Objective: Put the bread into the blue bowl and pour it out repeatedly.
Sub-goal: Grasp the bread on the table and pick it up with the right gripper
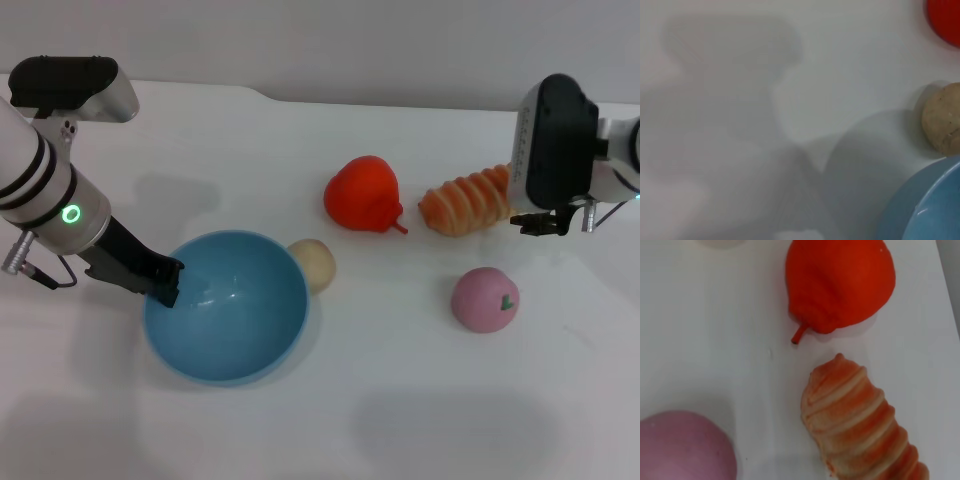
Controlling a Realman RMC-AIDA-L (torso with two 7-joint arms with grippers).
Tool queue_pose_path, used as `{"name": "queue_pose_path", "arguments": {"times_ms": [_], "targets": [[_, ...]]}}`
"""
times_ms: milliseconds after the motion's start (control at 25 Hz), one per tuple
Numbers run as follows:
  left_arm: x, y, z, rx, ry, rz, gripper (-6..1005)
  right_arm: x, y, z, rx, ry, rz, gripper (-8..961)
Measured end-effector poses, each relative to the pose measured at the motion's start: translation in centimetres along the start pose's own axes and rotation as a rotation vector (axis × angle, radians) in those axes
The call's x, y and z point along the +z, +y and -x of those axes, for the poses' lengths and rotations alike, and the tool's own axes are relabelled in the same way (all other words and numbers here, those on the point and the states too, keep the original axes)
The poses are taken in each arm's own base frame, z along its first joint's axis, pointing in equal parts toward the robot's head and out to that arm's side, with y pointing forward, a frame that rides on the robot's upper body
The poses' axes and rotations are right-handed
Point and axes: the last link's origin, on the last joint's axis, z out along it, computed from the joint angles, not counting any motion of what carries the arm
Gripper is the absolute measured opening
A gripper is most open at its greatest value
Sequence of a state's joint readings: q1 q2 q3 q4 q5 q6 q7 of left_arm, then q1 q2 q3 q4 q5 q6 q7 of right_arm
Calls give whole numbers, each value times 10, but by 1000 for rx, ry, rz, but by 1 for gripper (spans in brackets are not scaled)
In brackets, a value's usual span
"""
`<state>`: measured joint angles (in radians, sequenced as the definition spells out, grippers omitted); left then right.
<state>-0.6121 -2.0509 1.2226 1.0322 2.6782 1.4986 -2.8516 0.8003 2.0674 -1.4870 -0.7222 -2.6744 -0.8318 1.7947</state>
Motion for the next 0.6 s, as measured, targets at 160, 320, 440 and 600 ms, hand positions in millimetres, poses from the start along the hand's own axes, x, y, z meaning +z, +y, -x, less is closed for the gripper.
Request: {"name": "queue_pose_path", "arguments": {"times_ms": [160,320,440,600], "targets": [[0,0,0,1,-1,0,-1,7,3,4,0,-25,-31,539],[0,0,0,1,-4,1,-1,12,3,7,10,-77,-67,538],[0,1,0,1,-5,2,0,15,6,10,26,-110,-70,538],[0,1,0,2,-6,5,0,20,11,7,57,-115,-64,537]]}}
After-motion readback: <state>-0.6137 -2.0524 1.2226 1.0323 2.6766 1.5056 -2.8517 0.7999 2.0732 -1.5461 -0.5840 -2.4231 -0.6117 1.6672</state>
